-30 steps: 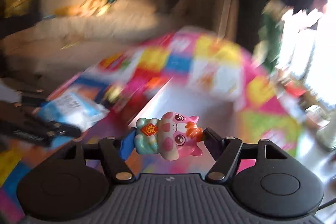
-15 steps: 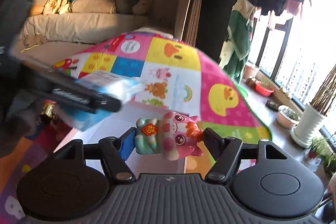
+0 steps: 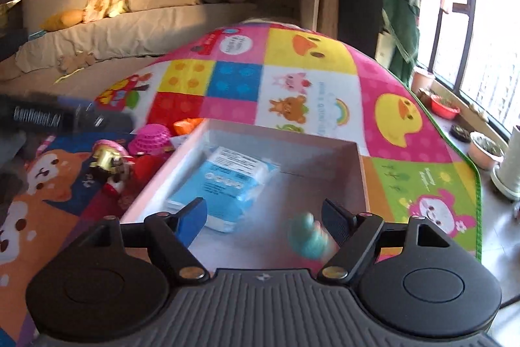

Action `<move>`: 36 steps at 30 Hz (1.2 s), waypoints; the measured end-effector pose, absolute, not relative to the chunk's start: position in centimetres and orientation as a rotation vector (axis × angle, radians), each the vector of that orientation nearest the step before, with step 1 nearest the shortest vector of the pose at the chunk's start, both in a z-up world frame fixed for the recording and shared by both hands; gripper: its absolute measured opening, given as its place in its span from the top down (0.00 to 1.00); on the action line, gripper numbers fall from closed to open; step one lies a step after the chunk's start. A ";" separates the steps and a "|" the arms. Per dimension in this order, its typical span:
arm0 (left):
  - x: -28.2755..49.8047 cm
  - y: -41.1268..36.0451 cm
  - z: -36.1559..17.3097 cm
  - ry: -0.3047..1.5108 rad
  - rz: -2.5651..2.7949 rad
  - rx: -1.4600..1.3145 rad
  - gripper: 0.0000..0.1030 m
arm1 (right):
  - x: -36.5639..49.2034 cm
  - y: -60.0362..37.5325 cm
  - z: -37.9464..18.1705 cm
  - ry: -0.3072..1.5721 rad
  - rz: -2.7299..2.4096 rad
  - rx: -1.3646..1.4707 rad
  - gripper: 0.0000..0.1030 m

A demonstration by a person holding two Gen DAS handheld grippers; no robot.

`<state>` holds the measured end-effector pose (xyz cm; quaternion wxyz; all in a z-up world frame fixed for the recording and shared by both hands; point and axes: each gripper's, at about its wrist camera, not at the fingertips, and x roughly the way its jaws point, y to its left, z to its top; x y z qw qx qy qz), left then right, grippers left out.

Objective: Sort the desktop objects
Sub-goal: 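Lower tissue pack into pink box with left while right drops pig figurine in, then grasp the red round disc beside the box with right gripper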

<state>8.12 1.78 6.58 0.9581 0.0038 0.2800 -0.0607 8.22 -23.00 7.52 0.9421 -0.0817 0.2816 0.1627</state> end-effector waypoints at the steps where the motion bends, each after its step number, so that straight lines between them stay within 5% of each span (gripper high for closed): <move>1: 7.2 2.3 5.9 0.577 -0.100 0.014 0.07 | 8.1 -22.3 7.8 0.561 0.341 -0.188 0.24; 3: 5.4 3.4 4.2 0.604 -0.063 0.003 0.07 | 7.6 -20.5 8.2 0.529 0.356 -0.253 0.27; 7: 3.2 4.3 2.1 0.626 -0.042 -0.039 0.07 | 7.8 -15.9 9.1 0.530 0.434 -0.327 0.51; 19: 1.0 5.6 0.9 0.573 -0.090 -0.135 0.06 | 14.9 -4.1 4.0 0.727 0.381 -0.531 0.54; 27: 1.0 5.2 0.8 0.599 -0.117 -0.123 0.05 | 13.6 -3.7 4.7 0.777 0.507 -0.443 0.82; 33: 0.6 4.2 0.6 0.629 -0.163 -0.083 0.04 | 11.5 -5.3 6.1 0.919 0.687 -0.237 0.87; 36: 0.6 3.9 0.5 0.637 -0.145 -0.074 0.03 | 10.1 -5.8 7.5 0.813 0.646 -0.290 0.87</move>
